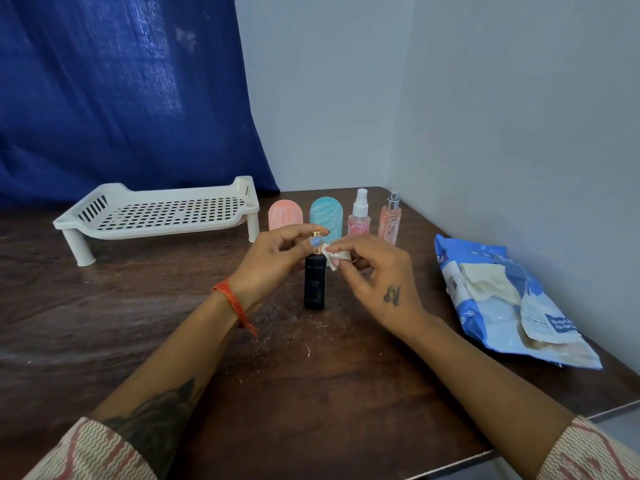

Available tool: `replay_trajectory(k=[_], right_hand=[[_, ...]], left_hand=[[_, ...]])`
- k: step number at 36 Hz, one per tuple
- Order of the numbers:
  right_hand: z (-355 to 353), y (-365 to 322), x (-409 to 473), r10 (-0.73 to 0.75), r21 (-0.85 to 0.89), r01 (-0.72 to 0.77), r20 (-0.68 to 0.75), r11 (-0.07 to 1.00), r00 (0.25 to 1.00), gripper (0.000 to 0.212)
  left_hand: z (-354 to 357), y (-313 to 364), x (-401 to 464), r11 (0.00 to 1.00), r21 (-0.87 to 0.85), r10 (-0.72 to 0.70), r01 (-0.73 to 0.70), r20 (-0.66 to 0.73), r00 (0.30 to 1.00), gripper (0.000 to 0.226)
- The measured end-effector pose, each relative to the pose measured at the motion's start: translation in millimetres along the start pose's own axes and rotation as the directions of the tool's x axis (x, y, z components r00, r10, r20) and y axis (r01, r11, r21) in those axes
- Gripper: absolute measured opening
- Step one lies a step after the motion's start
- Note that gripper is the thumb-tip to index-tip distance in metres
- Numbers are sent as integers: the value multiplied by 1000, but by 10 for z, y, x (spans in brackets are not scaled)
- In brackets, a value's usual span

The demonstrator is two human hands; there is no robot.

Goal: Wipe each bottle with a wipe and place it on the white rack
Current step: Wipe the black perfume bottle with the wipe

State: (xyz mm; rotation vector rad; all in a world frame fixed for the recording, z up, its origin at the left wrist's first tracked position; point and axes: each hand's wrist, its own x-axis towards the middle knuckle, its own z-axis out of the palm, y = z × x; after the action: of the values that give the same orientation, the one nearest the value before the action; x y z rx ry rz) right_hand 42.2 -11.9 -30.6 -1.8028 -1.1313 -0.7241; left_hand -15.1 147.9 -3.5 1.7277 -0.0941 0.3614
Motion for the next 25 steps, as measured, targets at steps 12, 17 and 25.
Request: replay_trajectory(k=[12, 17, 25], right_hand=[[31, -66, -49, -145, -11, 144, -30, 989, 989, 21], [43, -35, -39, -135, -17, 135, -29, 991, 990, 18], [43, 9, -2, 25, 75, -20, -68, 997, 997, 20]], left_hand=[[-25, -18, 7, 1000, 21, -12, 13, -52, 999, 18], [-27, -26, 20, 999, 37, -8, 8, -18, 1000, 19], [-26, -21, 19, 999, 22, 29, -29, -1, 1000, 20]])
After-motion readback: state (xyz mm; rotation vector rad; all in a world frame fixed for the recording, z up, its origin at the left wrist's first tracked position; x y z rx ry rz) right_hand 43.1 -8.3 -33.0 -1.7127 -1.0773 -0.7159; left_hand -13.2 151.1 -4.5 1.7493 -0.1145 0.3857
